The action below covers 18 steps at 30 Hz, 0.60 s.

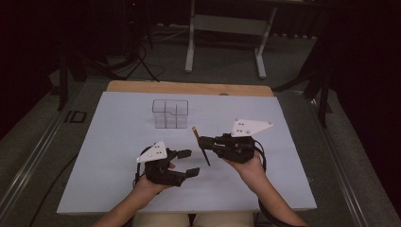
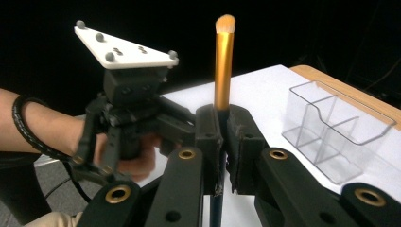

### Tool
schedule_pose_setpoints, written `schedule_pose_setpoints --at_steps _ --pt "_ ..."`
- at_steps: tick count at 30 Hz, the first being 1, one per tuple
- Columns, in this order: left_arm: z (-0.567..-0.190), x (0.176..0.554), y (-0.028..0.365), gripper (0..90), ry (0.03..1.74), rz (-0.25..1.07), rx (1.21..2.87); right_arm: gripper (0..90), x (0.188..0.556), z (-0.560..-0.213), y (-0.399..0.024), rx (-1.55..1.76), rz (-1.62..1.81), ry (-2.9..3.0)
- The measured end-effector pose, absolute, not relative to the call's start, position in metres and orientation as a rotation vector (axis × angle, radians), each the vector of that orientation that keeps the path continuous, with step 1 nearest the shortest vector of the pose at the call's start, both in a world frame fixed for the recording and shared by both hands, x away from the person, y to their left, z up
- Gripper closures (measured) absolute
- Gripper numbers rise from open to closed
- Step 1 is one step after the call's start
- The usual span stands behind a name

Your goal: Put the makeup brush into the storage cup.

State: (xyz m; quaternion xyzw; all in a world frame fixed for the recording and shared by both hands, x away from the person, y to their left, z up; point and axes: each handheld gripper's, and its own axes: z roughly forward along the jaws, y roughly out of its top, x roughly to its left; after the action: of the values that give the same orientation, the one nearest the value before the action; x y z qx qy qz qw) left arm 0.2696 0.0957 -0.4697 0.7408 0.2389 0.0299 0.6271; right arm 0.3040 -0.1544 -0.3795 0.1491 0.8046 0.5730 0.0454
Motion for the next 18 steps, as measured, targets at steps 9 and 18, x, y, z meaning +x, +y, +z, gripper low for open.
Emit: schedule_pose_setpoints --at_steps 9,18 --pt "-0.473 0.275 0.084 45.8 0.54 0.032 1.677 84.1 0.3 -0.38 -0.147 0.422 1.781 2.453" --pt "-0.473 0.279 0.078 68.6 0.477 -0.015 1.677 84.1 0.299 -0.382 -0.146 0.426 1.795 2.464"
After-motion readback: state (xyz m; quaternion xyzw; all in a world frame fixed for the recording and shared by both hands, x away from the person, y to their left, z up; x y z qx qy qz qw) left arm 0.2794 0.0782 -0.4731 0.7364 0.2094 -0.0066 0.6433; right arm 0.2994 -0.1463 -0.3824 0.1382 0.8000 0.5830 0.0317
